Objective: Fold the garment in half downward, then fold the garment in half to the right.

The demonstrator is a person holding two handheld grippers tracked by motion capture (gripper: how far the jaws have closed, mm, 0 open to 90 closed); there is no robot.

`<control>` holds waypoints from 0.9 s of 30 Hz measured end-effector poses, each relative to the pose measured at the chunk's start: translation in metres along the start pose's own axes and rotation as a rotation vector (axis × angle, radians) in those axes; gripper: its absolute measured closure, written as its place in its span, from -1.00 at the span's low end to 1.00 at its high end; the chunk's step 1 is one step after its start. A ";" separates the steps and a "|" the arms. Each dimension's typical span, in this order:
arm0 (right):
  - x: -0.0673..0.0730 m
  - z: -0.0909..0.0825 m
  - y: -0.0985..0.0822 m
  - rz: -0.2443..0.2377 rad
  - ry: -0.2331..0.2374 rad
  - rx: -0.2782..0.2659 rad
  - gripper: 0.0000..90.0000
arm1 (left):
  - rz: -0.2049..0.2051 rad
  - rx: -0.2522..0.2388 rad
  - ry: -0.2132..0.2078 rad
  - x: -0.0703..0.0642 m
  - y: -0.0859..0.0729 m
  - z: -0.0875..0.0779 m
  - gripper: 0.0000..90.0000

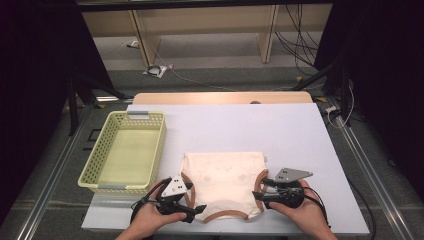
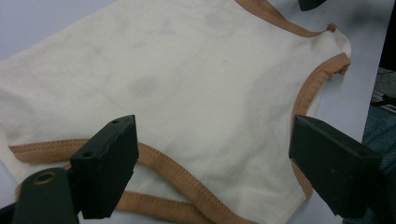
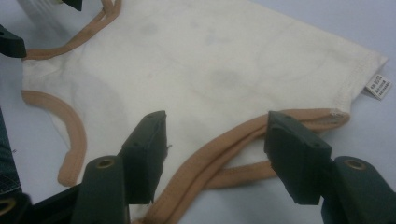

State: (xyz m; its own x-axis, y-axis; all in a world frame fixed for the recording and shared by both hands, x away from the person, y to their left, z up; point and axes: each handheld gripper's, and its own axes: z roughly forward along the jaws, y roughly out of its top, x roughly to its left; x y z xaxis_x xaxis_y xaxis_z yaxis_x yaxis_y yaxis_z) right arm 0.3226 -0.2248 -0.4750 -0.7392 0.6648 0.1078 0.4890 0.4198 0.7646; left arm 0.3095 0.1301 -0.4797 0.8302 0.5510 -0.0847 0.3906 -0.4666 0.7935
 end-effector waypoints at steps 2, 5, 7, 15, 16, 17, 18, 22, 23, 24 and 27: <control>0.000 0.000 -0.001 0.002 -0.002 0.003 -0.12 | 0.005 0.002 -0.001 0.000 0.000 0.001 -0.64; 0.000 -0.001 -0.002 -0.001 0.003 0.008 -0.13 | 0.015 0.010 -0.013 -0.001 0.000 0.003 -0.64; 0.001 -0.001 -0.003 -0.008 0.005 0.012 -0.13 | 0.019 0.011 -0.015 -0.002 0.000 0.003 -0.64; 0.001 -0.002 -0.003 -0.008 -0.001 -0.006 -0.15 | 0.017 0.011 -0.014 -0.001 0.000 0.003 -0.64; 0.001 -0.002 -0.003 -0.007 -0.004 -0.012 -0.16 | 0.015 0.013 -0.011 -0.001 0.000 0.003 -0.63; 0.001 -0.002 -0.002 -0.006 -0.005 -0.017 -0.18 | 0.013 0.017 -0.003 -0.002 0.000 0.002 -0.63; 0.001 -0.002 -0.002 -0.005 -0.007 -0.022 -0.18 | 0.006 0.017 0.003 -0.002 0.000 0.001 -0.61; 0.001 -0.001 0.001 -0.022 -0.021 -0.033 -0.19 | -0.009 0.024 0.011 -0.007 -0.003 -0.003 -0.54; 0.002 -0.001 0.002 -0.027 -0.023 -0.036 -0.19 | -0.009 0.030 0.010 -0.009 -0.004 -0.003 -0.53; 0.002 0.000 0.004 -0.027 -0.025 -0.042 -0.19 | -0.012 0.034 0.010 -0.010 -0.006 -0.004 -0.52; 0.002 0.004 0.013 -0.031 -0.034 -0.060 -0.19 | -0.020 0.049 0.021 -0.014 -0.009 -0.006 -0.48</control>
State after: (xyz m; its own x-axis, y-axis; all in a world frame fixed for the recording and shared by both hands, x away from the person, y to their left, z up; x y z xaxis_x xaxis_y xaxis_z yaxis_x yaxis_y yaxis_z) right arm 0.3292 -0.2160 -0.4676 -0.7369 0.6731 0.0630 0.4372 0.4034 0.8038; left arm 0.2924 0.1303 -0.4820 0.8138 0.5746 -0.0867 0.4262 -0.4887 0.7612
